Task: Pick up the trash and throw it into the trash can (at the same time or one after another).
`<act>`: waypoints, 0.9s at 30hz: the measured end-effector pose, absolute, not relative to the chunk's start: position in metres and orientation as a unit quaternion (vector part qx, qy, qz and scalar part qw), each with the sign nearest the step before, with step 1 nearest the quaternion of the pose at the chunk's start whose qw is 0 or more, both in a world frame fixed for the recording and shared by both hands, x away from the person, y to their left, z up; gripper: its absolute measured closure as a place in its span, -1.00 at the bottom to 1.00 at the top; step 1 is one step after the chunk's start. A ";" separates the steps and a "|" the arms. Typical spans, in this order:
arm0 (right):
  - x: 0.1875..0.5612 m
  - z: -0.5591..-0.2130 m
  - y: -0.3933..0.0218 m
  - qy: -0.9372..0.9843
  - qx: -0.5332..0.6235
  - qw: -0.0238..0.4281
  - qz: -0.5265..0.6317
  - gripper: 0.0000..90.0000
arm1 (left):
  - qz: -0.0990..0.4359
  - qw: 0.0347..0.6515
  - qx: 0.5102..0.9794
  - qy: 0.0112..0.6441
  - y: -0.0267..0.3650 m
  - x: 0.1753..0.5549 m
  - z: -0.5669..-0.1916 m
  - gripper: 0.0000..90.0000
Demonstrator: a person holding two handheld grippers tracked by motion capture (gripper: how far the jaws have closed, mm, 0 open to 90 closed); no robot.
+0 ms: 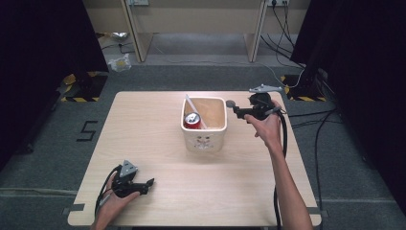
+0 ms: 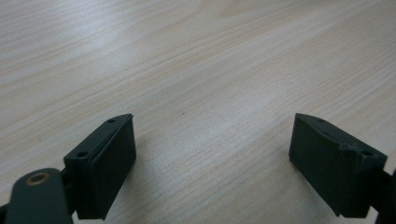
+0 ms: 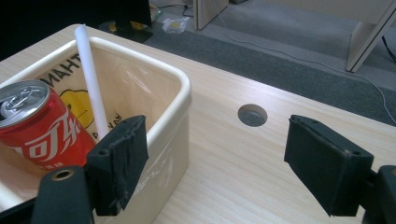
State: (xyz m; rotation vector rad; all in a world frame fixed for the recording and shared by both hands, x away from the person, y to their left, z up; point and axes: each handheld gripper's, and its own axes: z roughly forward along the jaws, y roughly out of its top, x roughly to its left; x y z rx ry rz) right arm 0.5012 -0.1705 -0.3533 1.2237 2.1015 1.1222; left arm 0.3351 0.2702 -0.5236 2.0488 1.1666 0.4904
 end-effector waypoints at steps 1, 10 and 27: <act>0.500 -0.353 -0.172 0.763 0.444 0.230 0.409 -0.52 | 0.189 0.358 0.795 0.452 0.270 0.335 -0.523 -0.69; 0.490 -0.359 -0.180 0.765 0.443 0.234 0.404 -0.51 | 0.190 0.359 0.794 0.452 0.270 0.335 -0.524 -0.69; 0.467 -0.376 -0.197 0.765 0.443 0.235 0.403 -0.50 | 0.190 0.359 0.794 0.453 0.270 0.335 -0.524 -0.69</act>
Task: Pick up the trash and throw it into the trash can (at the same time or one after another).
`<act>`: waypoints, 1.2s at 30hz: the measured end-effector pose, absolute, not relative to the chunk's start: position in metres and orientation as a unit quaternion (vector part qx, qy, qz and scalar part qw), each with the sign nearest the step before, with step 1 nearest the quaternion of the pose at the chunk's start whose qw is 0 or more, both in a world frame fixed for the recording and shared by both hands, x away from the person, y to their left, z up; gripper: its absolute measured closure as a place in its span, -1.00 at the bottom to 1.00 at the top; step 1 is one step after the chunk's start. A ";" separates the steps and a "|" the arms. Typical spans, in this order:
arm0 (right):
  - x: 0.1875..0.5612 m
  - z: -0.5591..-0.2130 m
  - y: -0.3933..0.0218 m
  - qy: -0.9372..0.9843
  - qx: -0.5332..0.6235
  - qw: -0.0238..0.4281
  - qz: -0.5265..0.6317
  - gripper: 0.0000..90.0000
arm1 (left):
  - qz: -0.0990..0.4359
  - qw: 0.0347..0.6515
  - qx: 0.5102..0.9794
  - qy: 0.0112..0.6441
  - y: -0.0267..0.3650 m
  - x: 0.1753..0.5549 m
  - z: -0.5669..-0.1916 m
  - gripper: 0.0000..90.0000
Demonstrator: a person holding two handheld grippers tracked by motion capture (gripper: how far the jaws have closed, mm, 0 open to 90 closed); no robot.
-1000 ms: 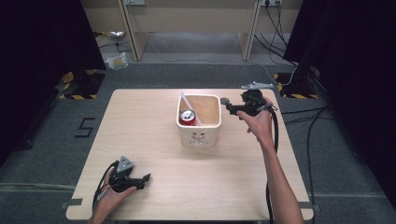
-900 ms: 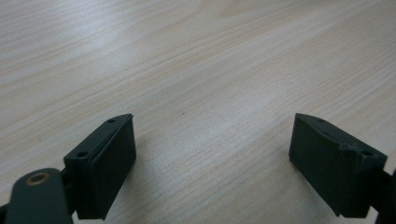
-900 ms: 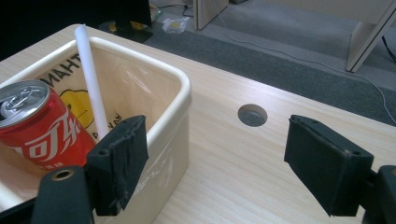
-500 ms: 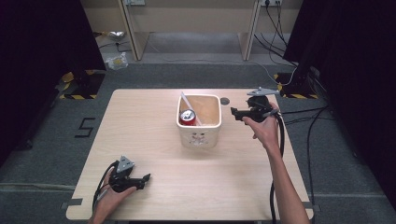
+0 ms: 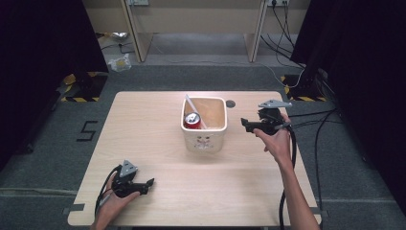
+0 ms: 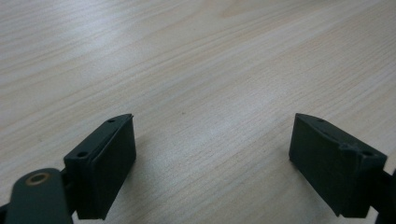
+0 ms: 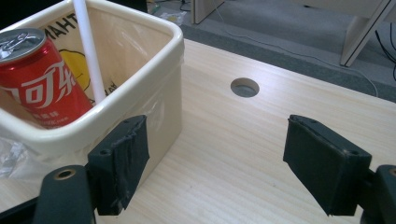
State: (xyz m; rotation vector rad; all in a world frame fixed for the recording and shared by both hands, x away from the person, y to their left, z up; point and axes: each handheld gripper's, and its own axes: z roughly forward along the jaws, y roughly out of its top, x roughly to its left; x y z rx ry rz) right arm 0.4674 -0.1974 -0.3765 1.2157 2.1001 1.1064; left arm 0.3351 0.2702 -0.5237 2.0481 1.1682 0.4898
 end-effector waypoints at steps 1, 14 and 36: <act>0.466 -0.377 -0.198 0.765 0.443 0.235 0.404 -0.50 | 0.190 0.359 0.794 0.453 0.270 0.335 -0.524 -0.69; 0.444 -0.390 -0.206 0.763 0.440 0.236 0.411 -0.50 | 0.190 0.359 0.794 0.453 0.270 0.335 -0.524 -0.69; 0.411 -0.399 -0.205 0.767 0.420 0.251 0.416 -0.50 | 0.190 0.359 0.794 0.453 0.270 0.335 -0.524 -0.69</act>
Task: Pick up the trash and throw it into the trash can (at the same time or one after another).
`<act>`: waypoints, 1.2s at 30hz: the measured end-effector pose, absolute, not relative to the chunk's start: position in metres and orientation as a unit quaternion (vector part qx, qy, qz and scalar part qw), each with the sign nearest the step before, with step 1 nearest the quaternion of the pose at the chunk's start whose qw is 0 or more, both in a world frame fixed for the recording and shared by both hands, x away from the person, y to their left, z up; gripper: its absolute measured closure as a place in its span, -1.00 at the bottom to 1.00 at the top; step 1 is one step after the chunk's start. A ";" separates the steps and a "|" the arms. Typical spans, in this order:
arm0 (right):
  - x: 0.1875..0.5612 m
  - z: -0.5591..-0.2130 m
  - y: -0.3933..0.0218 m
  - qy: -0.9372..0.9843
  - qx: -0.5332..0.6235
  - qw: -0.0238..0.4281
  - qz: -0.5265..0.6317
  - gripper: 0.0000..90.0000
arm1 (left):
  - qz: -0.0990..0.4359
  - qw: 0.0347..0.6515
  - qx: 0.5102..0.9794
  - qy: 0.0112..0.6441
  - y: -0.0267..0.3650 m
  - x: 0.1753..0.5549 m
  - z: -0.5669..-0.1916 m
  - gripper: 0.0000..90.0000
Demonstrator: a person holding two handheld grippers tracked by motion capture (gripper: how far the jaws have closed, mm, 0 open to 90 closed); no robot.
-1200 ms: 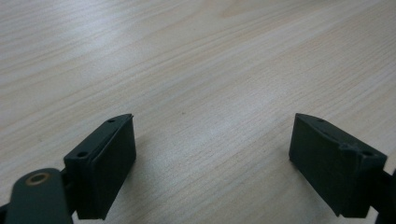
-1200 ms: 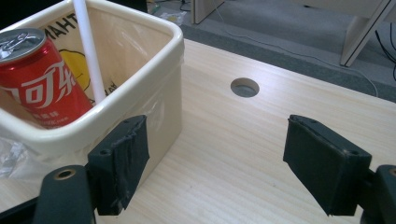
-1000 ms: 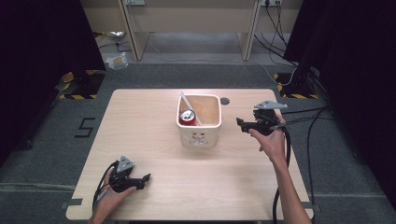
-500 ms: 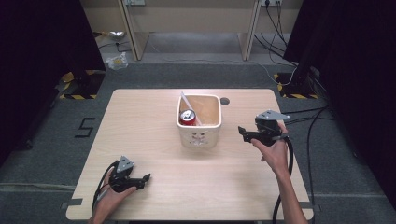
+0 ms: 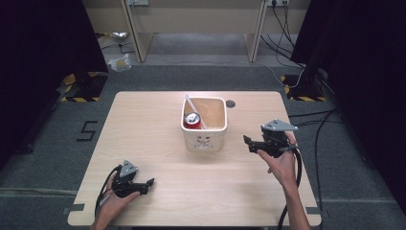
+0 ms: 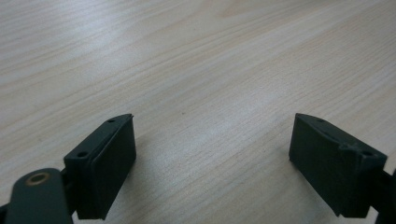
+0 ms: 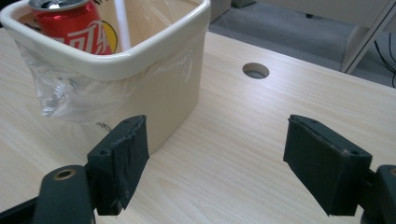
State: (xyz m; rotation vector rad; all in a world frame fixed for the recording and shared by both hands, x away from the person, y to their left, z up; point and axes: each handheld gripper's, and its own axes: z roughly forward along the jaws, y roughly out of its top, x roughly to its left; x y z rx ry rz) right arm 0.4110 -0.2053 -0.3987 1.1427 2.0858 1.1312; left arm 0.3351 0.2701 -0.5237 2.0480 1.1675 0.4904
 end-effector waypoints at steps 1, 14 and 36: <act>0.409 -0.398 -0.205 0.765 0.420 0.249 0.420 -0.50 | 0.190 0.359 0.794 0.453 0.270 0.335 -0.524 -0.69; 0.397 -0.409 -0.204 0.772 0.413 0.239 0.419 -0.50 | 0.190 0.359 0.794 0.453 0.270 0.335 -0.524 -0.69; 0.380 -0.442 -0.207 0.777 0.425 0.224 0.407 -0.50 | 0.190 0.359 0.794 0.453 0.270 0.335 -0.524 -0.69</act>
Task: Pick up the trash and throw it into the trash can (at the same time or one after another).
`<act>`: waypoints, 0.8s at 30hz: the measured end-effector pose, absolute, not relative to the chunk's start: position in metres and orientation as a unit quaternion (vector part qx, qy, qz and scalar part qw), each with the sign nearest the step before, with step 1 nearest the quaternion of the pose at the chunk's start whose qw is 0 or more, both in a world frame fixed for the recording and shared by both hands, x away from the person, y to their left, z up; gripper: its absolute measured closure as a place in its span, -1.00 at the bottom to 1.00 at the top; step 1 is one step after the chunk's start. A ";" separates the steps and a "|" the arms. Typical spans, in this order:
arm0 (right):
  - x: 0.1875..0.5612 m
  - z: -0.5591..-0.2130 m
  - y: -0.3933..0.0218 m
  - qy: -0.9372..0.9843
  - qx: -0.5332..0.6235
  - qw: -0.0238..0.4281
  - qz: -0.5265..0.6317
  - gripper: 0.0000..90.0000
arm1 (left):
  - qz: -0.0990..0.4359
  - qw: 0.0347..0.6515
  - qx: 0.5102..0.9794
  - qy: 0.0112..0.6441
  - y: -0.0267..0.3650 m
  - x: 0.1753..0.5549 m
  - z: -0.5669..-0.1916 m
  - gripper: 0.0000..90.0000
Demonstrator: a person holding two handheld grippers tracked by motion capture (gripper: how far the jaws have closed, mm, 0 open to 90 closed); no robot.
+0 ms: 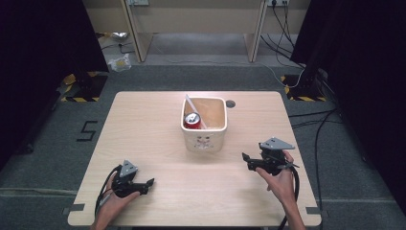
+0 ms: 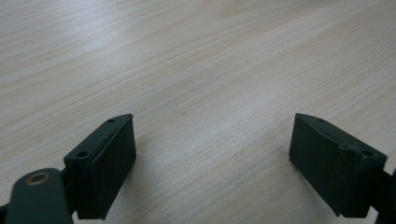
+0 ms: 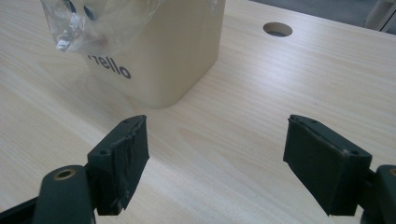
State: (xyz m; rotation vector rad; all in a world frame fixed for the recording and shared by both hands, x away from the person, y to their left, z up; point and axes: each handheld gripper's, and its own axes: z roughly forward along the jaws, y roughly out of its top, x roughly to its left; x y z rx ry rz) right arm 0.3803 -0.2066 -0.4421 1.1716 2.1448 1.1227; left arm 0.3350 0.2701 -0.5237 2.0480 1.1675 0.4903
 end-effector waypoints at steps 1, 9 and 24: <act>0.380 -0.443 -0.206 0.778 0.423 0.225 0.406 -0.50 | 0.190 0.358 0.794 0.453 0.270 0.335 -0.524 -0.69; 0.371 -0.450 -0.207 0.781 0.423 0.216 0.405 -0.50 | 0.190 0.359 0.794 0.453 0.270 0.335 -0.524 -0.69; 0.352 -0.471 -0.224 0.776 0.446 0.201 0.397 -0.50 | 0.190 0.359 0.794 0.453 0.270 0.335 -0.524 -0.69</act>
